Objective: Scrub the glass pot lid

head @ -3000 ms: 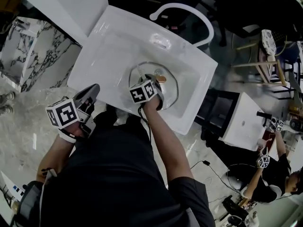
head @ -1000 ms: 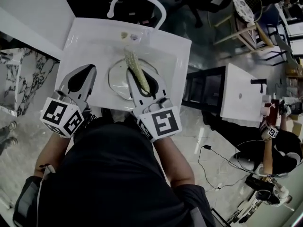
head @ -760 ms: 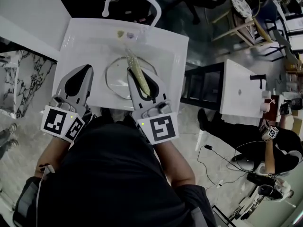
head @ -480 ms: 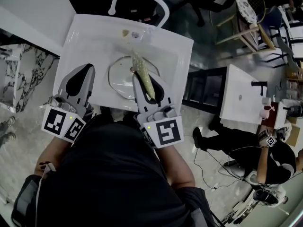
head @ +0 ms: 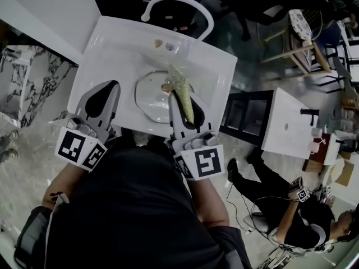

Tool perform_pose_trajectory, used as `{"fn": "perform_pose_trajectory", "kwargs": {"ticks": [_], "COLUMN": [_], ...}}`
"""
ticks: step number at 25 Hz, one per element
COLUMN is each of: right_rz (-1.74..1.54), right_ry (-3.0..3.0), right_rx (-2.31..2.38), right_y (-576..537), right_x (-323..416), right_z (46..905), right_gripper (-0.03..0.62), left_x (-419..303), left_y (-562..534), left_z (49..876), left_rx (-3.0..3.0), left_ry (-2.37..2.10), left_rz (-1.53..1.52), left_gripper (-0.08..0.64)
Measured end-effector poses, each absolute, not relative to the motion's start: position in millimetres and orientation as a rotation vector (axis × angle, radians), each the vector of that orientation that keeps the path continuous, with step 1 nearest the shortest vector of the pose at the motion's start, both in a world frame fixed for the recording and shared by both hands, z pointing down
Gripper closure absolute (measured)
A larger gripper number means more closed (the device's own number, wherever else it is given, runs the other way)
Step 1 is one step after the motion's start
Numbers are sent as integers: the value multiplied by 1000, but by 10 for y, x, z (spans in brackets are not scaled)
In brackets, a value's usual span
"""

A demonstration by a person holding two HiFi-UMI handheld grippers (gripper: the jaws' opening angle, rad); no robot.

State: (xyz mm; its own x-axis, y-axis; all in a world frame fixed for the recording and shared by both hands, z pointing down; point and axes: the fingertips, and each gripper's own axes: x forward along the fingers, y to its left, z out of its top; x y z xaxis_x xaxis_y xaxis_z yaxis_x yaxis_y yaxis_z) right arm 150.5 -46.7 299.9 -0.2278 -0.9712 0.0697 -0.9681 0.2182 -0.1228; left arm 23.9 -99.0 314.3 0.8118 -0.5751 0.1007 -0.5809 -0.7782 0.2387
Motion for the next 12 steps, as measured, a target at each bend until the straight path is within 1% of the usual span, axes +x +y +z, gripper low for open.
{"fn": "perform_pose_trajectory", "kwargs": {"ticks": [12], "right_rz": [-243], "right_ry": [2405], "right_rx": [-1962], "right_y": [-412], "right_x": [1559], "right_z": [3078], "right_gripper": [526], "left_x": [224], "left_y": [-988], "left_z": [3198], "left_rx": [2726], "left_ry": [-896], "left_rz": [36], "left_gripper": [558]}}
